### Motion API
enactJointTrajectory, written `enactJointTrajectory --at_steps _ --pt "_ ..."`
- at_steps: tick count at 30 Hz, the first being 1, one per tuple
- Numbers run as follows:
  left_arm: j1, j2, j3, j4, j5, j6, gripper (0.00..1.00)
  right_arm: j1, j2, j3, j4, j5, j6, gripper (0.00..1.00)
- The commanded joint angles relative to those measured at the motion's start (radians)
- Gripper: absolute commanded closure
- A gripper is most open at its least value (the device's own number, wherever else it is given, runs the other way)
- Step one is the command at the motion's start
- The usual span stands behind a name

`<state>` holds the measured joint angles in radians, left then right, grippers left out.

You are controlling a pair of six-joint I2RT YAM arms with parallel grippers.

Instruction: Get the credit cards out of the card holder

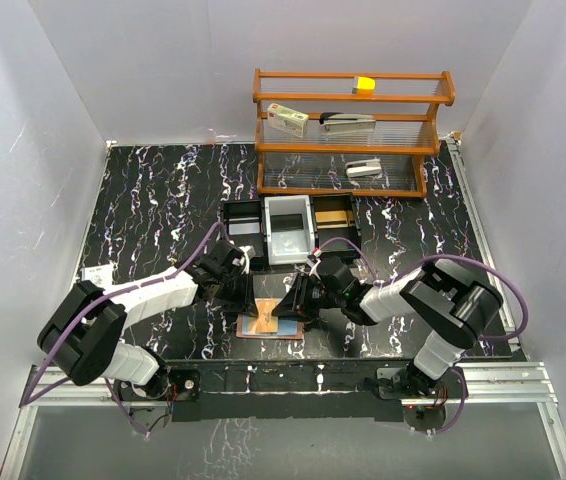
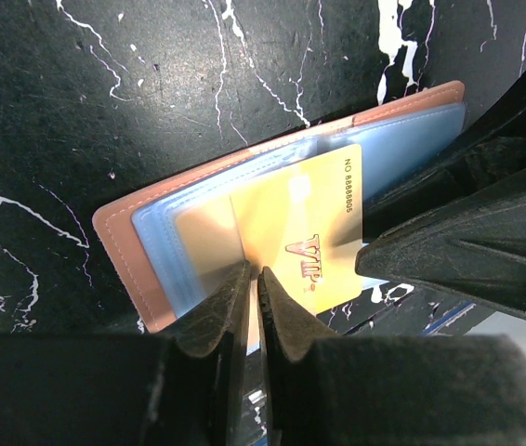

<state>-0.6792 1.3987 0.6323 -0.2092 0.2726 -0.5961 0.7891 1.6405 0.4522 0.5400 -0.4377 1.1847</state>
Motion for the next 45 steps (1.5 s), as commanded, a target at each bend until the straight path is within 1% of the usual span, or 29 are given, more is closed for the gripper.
enactJointTrajectory --at_steps 1,5,8,10,14,20,25,30,35,45 --pt "-0.014 0.026 -0.056 -0.106 -0.068 0.016 0.92 -0.005 0.024 -0.005 0.132 -0.013 0.009 0.77" --pt "-0.014 0.018 -0.068 -0.083 -0.049 0.001 0.92 -0.005 0.026 -0.006 0.144 -0.018 0.006 0.83" --pt "-0.014 0.018 -0.069 -0.073 -0.040 -0.008 0.92 -0.006 0.005 -0.008 0.094 0.004 -0.003 0.90" --pt "-0.014 0.025 -0.051 -0.098 -0.049 0.001 0.92 -0.006 -0.014 -0.006 0.040 0.025 -0.001 0.93" --pt "-0.014 0.034 -0.017 -0.157 -0.090 0.038 0.92 -0.006 -0.062 0.012 -0.085 0.059 -0.037 0.96" --pt "-0.014 0.023 -0.023 -0.129 -0.068 0.022 0.92 -0.007 -0.111 -0.006 -0.102 0.067 -0.041 0.98" --pt "-0.014 0.020 -0.033 -0.105 -0.045 0.008 0.92 -0.008 -0.106 0.002 -0.075 0.044 -0.032 0.94" --pt "-0.014 0.012 -0.022 -0.144 -0.047 -0.008 0.92 -0.008 -0.081 0.011 -0.033 0.018 -0.010 0.86" --pt "-0.015 0.015 -0.017 -0.152 -0.043 -0.006 0.92 -0.008 -0.065 0.006 -0.003 0.005 0.004 0.80" --pt "-0.014 0.038 -0.033 -0.110 -0.021 -0.029 0.92 -0.004 -0.007 0.040 0.026 -0.022 0.014 0.77"
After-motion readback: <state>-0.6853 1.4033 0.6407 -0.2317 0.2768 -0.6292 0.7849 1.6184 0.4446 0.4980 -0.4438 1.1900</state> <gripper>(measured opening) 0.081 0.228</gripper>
